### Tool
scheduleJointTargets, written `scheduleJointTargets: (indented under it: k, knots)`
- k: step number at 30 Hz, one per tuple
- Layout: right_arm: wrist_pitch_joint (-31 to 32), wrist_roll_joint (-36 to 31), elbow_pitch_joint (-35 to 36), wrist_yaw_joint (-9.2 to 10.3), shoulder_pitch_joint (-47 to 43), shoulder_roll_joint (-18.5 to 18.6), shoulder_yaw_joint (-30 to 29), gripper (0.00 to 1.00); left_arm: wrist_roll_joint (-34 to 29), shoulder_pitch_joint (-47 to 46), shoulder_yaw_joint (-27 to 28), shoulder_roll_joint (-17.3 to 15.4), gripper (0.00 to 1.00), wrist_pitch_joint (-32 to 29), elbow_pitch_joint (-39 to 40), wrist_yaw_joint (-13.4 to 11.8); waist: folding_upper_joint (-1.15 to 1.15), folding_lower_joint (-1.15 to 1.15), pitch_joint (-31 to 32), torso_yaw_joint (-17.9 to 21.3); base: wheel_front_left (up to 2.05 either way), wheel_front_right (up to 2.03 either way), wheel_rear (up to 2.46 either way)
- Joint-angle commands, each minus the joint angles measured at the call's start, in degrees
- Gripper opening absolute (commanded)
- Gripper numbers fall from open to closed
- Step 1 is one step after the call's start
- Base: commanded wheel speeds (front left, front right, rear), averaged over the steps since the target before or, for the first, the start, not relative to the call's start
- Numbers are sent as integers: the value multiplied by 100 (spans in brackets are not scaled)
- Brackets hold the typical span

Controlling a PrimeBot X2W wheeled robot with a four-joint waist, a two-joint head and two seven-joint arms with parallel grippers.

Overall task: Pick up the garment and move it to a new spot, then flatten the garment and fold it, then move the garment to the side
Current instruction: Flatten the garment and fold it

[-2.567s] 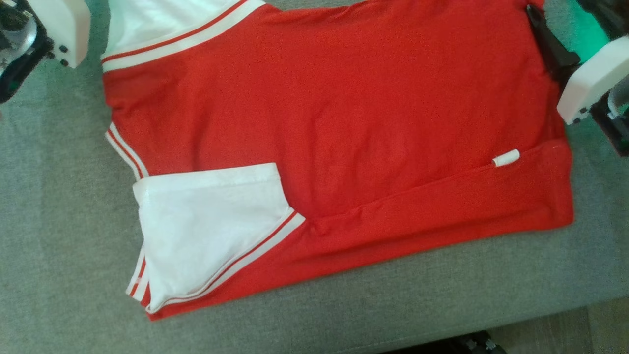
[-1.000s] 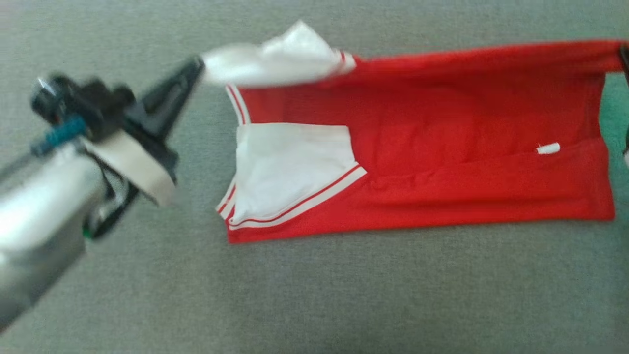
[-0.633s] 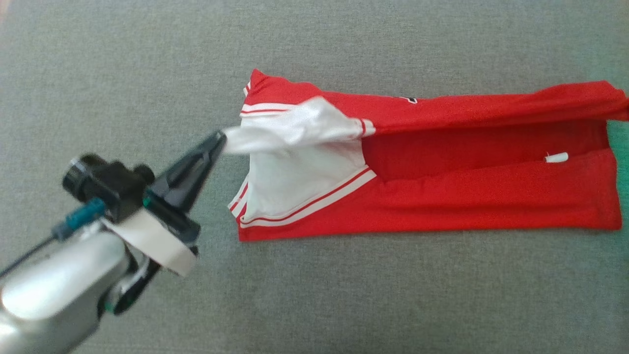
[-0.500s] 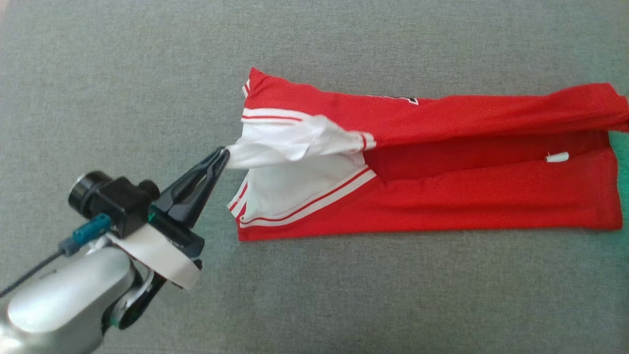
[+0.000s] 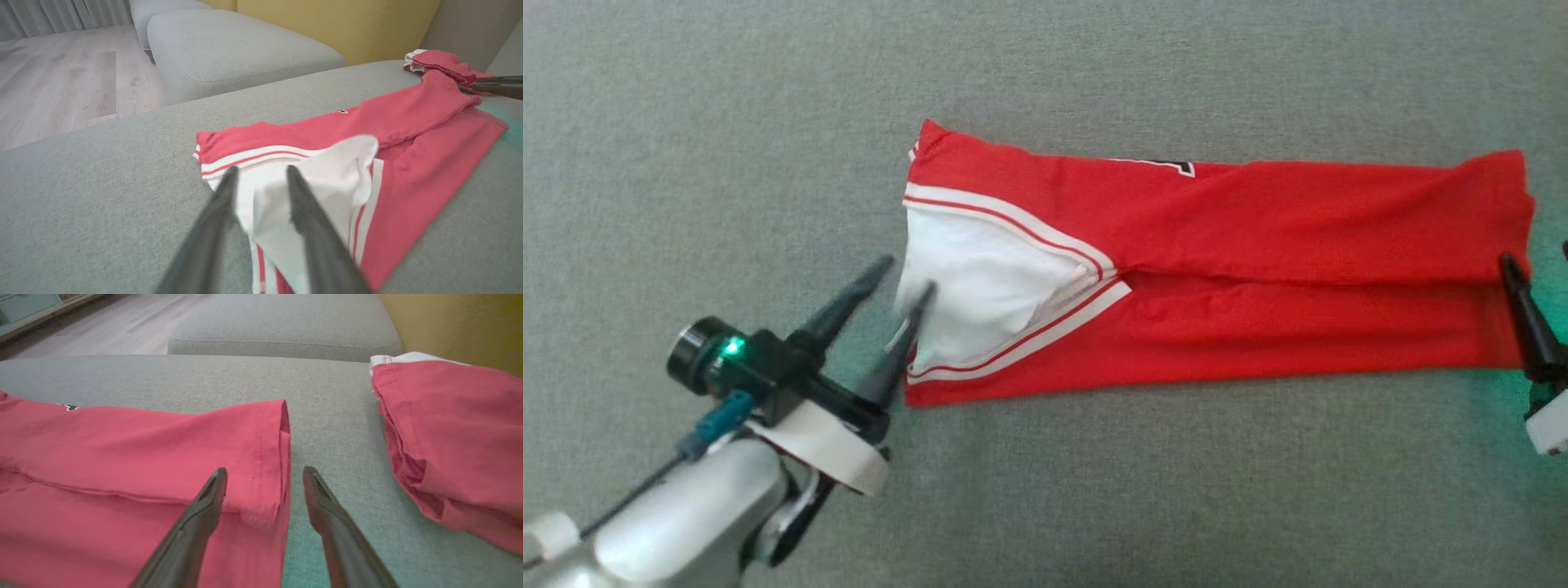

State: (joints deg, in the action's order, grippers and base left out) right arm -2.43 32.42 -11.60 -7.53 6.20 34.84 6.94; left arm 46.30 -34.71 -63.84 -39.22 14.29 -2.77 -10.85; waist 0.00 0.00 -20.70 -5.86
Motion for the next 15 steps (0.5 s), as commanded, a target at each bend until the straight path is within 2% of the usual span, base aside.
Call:
scheduleJointTargets:
  k: [1, 4, 10, 15]
  knots:
    - [-12, -77, 185, 4, -181, 94, -92, 100, -109, 24, 361, -83, 100, 70, 84, -83, 0, 0, 30, 26, 0, 0, 0]
    - [-59, -187, 272, 4, -404, -171, -348, 100, -396, 311, 717, 178, 100, 70, 46, -338, 0, 0, 117, 62, 0, 0, 0]
    - [-165, -248, 352, 4, -723, -929, -840, 100, -1258, 1171, 1798, 950, 100, 71, 101, -1000, 0, 0, 354, 26, 0, 0, 0]
    - [-112, -503, 22, 4, -632, -1398, -1203, 100, -2055, 1910, 2553, 1637, 100, 71, 229, -1210, 0, 0, 549, -115, 0, 0, 0]
